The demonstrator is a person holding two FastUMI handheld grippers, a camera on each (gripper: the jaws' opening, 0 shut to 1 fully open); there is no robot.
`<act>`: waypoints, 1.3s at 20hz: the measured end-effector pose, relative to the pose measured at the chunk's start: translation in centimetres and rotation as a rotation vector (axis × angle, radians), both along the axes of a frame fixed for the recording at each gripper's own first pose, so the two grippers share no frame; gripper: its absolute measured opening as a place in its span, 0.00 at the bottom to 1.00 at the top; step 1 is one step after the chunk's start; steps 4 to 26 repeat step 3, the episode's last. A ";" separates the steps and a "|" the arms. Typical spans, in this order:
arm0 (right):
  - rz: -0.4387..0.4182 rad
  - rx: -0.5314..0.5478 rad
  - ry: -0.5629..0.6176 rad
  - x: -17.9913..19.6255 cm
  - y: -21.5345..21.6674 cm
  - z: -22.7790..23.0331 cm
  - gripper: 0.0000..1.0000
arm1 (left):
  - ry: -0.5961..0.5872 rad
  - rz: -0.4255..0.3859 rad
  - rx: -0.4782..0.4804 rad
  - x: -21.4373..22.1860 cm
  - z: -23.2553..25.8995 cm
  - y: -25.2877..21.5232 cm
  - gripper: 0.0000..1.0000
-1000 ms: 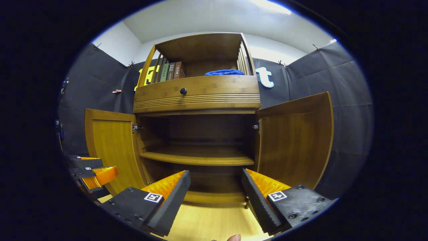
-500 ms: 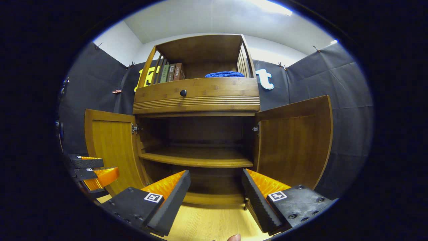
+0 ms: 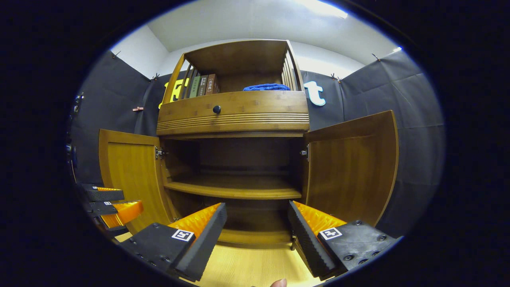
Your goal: Open the right door of the double-door shoe cabinet with the right hand, and open the left door with the left hand.
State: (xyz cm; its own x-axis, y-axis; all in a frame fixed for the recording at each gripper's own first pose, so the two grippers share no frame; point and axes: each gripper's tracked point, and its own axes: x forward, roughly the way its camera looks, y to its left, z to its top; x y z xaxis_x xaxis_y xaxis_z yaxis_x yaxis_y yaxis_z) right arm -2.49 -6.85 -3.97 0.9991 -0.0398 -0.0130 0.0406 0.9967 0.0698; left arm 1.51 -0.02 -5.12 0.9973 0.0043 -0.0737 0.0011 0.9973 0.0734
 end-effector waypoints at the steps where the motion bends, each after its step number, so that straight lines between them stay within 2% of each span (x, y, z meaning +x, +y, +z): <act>1: 0.000 0.000 0.000 0.1 0.0 0.0 0.96 | 0.000 0.001 0.000 0.0 0.1 0.1 0.99; 26: 0.004 -0.001 0.000 0.2 0.3 0.0 0.96 | -0.004 0.002 -0.002 0.1 0.2 0.3 0.98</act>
